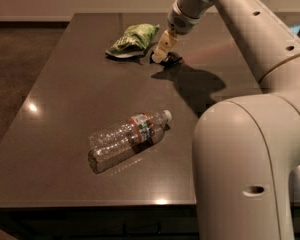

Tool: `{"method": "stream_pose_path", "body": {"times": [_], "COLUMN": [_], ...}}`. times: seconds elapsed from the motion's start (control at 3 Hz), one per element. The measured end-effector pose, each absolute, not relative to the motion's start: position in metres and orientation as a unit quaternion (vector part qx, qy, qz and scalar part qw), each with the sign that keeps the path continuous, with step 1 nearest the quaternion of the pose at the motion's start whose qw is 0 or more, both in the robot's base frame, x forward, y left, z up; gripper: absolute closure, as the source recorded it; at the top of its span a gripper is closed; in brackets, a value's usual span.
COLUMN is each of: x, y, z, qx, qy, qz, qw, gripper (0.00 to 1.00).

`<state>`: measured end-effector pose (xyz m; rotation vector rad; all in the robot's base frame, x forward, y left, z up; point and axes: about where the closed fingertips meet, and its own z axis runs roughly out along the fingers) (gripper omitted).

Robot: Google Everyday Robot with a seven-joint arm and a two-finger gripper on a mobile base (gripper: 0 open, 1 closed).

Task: Move rxbar chocolate near green jalapeno chip bag

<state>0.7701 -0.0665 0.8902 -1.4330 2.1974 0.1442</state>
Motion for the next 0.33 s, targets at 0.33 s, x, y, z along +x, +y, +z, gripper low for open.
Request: {"method": "stream_pose_path", "body": {"times": [0.33], "x": [0.7701], "y": [-0.0665], "z": [0.8901], "qx": [-0.528], "qy": [0.809], "qz": [0.053], "qw": [0.254], "gripper": [0.00]}}
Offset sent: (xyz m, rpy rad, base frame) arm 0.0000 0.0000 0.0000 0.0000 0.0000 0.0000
